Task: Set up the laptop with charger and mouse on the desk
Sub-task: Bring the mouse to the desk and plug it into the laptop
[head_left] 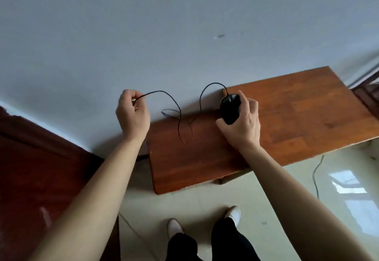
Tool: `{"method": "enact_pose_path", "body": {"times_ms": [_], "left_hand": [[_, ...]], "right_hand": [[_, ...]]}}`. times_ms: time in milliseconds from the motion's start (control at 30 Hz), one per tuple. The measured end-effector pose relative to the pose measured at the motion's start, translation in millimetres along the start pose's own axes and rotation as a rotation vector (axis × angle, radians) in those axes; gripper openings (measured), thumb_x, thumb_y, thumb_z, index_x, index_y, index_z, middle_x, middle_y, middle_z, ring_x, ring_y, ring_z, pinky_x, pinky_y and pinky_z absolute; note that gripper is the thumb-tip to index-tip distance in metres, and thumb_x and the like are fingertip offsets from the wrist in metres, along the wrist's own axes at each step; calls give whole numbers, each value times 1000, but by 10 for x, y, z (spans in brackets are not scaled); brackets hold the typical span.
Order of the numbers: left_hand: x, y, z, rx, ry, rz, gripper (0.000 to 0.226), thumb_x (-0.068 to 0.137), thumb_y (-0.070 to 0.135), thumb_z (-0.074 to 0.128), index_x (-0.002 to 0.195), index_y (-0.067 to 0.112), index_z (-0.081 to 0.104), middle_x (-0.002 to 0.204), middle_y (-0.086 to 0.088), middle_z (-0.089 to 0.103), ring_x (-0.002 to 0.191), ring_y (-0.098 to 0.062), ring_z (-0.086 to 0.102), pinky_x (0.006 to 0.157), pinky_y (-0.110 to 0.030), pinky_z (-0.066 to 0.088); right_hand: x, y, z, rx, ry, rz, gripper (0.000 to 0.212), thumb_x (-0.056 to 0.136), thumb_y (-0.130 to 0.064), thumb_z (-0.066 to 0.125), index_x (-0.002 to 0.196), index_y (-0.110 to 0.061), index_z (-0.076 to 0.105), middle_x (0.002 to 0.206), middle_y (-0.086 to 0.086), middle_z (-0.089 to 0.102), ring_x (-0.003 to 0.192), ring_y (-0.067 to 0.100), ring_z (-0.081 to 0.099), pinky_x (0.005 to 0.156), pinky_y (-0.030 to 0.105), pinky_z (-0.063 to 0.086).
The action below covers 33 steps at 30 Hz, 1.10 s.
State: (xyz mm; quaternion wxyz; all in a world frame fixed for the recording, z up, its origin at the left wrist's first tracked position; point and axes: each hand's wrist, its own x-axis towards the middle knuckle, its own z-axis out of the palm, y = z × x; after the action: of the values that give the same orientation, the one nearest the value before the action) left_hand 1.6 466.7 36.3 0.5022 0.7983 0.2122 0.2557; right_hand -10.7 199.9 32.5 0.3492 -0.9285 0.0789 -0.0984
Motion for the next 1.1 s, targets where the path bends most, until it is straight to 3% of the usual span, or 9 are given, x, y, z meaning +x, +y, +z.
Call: {"method": "enact_pose_path", "body": {"times_ms": [100,333,433,500,633,800,900,1033,1100], "left_hand": [[44,557,142,-47,-52,63,9,81,15,49,82,21,55,78,-14,67,68,-36,64,65,-48,54],[-556,1915,749,-226,-237,187,8,83,16,50,84,20,57,79,-3,65,75,-29,64,67,-46,55],[-994,2406,1167,-281,-348,242,16,86,10,52,81,26,55,78,4,64,65,-14,61,55,-36,52],[-1403,2726,1525,-307,-421,269,14,88,6,53,84,19,57,78,2,63,57,-5,58,46,-25,48],[-2434,3359,2339,-389,-551,274,8,90,4,53,93,9,59,86,-6,65,66,-13,59,43,-10,42],[-3550,4038,3340,-401,-738,363,5,89,11,58,92,12,61,84,-4,66,71,-16,61,64,-31,51],[-4231,4379,3974,-365,-920,405,7,90,13,59,94,14,64,88,-3,66,80,-20,60,68,-35,52],[-4931,4684,4714,-331,-1097,446,10,95,8,58,96,12,67,84,5,66,76,-9,60,58,-10,46],[-5200,4802,5204,-325,-1167,450,11,94,8,60,93,14,68,82,5,67,75,-9,62,58,-8,46]], "right_hand": [[52,-22,-555,-9,111,15,92,72,-39,76,151,-30,32,137,-2,41,120,24,54,94,38,48],[65,476,-1961,9,366,85,84,72,-37,75,146,-31,36,135,1,42,113,26,56,86,38,50],[-25,892,-2550,-1,450,104,81,72,-36,77,143,-31,37,134,2,43,113,26,54,83,34,45],[-136,1291,-3010,-14,507,126,82,72,-36,77,143,-31,37,134,3,43,112,26,54,83,37,47],[-475,2241,-4035,-54,633,182,83,72,-35,79,144,-26,39,134,5,45,115,31,54,88,48,54],[-832,3255,-5120,-106,801,252,81,71,-29,81,142,-22,42,130,8,48,107,32,58,84,42,55],[-964,3885,-5606,-132,872,334,80,72,-30,82,141,-19,44,128,9,48,104,31,59,83,45,58],[-921,4687,-5970,-161,900,440,83,70,-27,82,143,-17,43,129,9,48,108,33,58,85,45,57],[-806,5096,-6137,-173,921,489,84,70,-26,82,144,-17,44,130,10,48,109,33,58,85,43,55]]}}
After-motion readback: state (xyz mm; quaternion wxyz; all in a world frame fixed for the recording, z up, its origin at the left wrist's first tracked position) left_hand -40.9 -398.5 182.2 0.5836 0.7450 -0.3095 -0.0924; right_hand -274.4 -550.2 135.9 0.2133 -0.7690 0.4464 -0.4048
